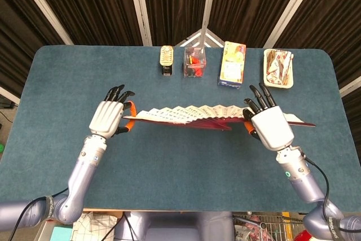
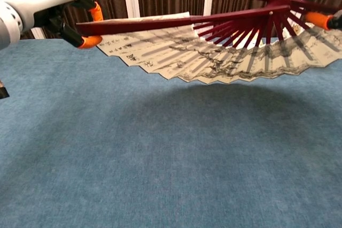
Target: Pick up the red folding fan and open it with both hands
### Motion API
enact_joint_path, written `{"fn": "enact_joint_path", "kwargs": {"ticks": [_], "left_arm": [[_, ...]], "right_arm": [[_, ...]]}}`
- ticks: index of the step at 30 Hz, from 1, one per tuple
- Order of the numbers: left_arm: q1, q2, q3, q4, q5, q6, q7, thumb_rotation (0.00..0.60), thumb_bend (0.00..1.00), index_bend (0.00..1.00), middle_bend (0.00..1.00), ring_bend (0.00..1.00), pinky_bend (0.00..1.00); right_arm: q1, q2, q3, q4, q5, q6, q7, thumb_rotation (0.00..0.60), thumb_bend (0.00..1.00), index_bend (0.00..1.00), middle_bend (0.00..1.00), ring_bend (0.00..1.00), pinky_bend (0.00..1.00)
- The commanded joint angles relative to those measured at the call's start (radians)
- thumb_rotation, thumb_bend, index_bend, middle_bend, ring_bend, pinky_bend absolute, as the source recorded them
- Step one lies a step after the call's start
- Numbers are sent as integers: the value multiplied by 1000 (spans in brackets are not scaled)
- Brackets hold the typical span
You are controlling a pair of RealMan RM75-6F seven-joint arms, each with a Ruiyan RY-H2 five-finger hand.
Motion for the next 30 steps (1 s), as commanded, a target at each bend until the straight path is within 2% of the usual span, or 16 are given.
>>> {"fn": "enact_joint_path", "kwargs": {"ticks": [1,9,14,17,19,23,25,27,30], "left_arm": [[9,5,12,-7,9,2,1,600,558,693,188,0,52],[42,37,47,-27,33,-3,-17,600,557,695,185,0,51],[66,58,69,-39,58,-9,-47,600,549,672,144,0,51],[78,72,81,-51,72,-15,-63,600,543,619,111,0,51],[85,82,89,-60,82,-21,-73,600,526,564,77,0,48],[102,114,112,-79,104,-40,-94,600,403,458,7,0,11],[110,133,125,-88,110,-53,-107,600,324,404,0,0,0],[119,158,138,-96,119,-69,-122,600,243,336,0,0,0],[132,193,157,-106,126,-93,-147,600,138,220,0,0,0]], "right_arm": [[-14,-1,-17,5,-24,4,-1,600,478,818,360,87,61],[-47,-4,-56,12,-70,9,-4,600,479,818,360,87,61],[-64,-9,-84,19,-117,14,-15,600,478,804,360,87,61],[-73,-11,-99,9,-139,12,-19,600,479,680,351,80,60],[-78,-8,-109,3,-149,4,-31,600,479,532,299,47,40],[-93,4,-136,-24,-152,-25,-60,600,474,232,159,0,1],[-102,15,-149,-43,-146,-43,-79,600,419,80,83,0,0],[-115,28,-163,-63,-136,-61,-115,600,349,13,32,0,0],[-135,40,-179,-99,-109,-86,-187,600,287,0,0,0,0]]}}
